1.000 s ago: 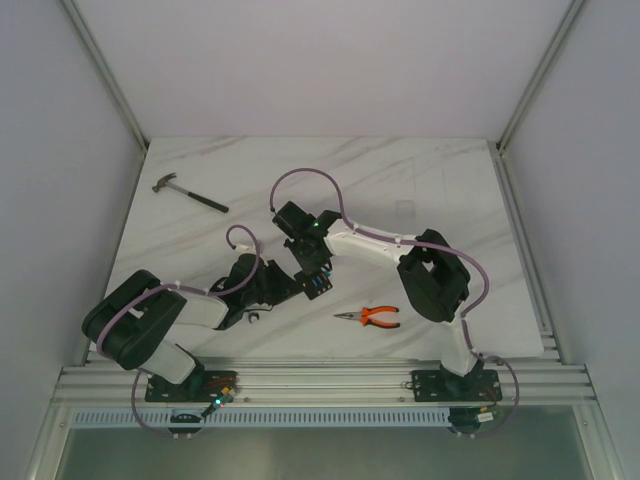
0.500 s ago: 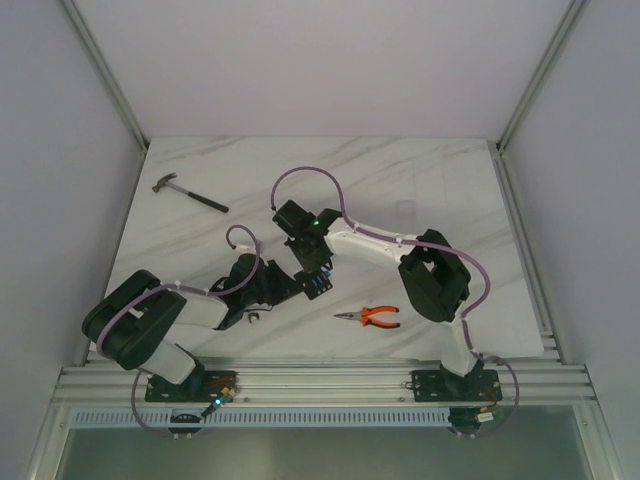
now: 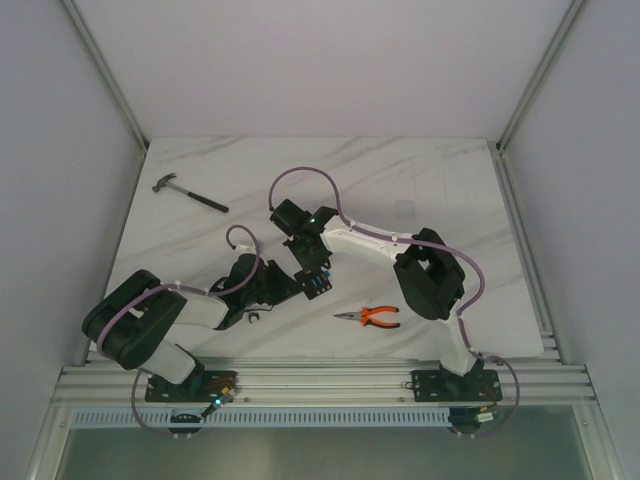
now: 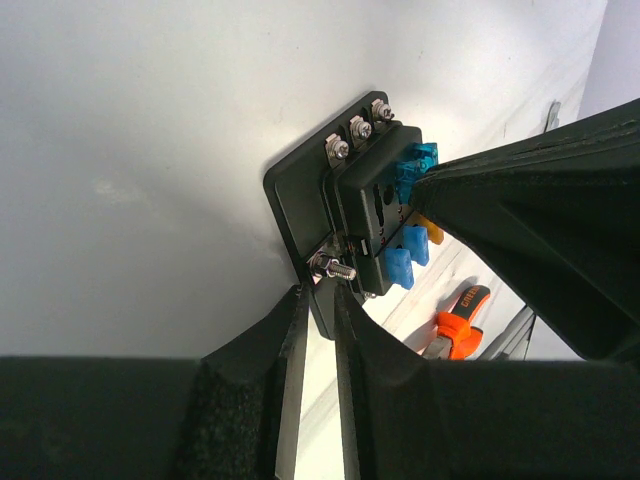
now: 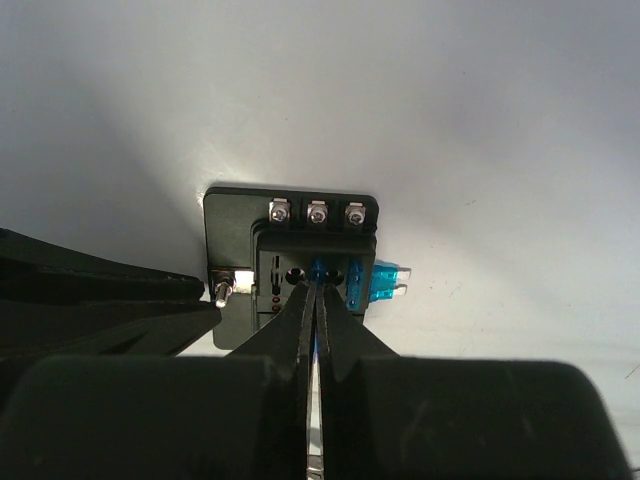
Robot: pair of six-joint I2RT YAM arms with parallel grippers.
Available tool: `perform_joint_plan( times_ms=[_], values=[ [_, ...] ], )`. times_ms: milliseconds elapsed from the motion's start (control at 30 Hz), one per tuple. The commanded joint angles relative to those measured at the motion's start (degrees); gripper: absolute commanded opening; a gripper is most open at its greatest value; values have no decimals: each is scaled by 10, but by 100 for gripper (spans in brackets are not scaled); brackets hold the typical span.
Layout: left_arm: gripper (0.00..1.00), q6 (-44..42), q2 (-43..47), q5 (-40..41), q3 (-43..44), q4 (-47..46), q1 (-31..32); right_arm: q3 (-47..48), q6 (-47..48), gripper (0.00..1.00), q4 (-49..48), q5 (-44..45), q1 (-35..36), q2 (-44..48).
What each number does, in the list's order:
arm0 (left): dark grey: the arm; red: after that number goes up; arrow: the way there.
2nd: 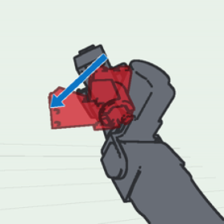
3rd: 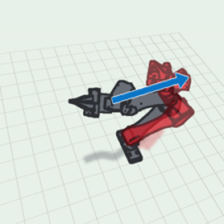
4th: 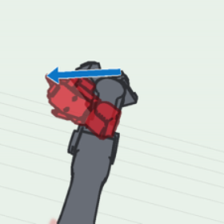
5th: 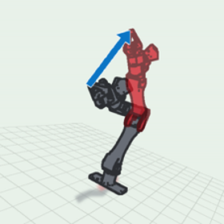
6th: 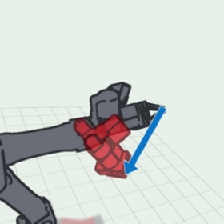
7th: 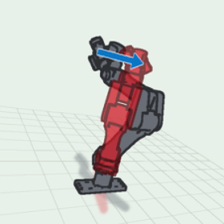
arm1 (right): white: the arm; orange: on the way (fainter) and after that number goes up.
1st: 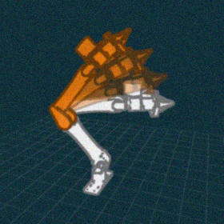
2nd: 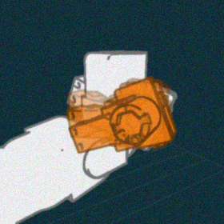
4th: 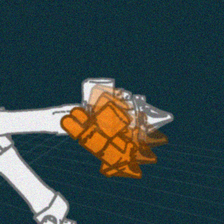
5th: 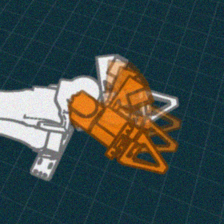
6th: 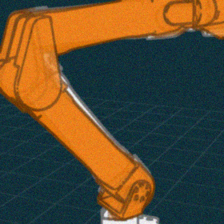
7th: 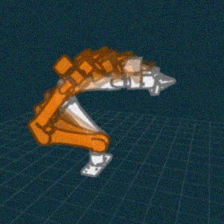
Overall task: Snap on the fuse box
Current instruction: Install the fuse at the fuse box base.
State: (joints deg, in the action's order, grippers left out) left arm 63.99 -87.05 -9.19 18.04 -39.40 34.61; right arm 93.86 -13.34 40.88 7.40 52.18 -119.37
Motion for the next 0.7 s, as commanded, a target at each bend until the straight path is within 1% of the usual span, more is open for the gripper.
perform_joint_plan(
  times_ms=[0,233,300,467,667],
  values=[
    [27,-7,-9,5,2,19,-2,-14,7,0,42,-8,2,-68],
    [27,-6,-7,6,0,19,-2,-32,17,0,37,-11,6,-119],
    [27,-6,-1,8,-2,24,-1,-29,21,0,28,-10,11,-106],
    [27,-7,21,18,-9,40,-2,-16,20,0,7,-46,14,-44],
    [28,-9,55,30,-18,62,-2,-5,12,0,0,-46,17,1]
  ],
)
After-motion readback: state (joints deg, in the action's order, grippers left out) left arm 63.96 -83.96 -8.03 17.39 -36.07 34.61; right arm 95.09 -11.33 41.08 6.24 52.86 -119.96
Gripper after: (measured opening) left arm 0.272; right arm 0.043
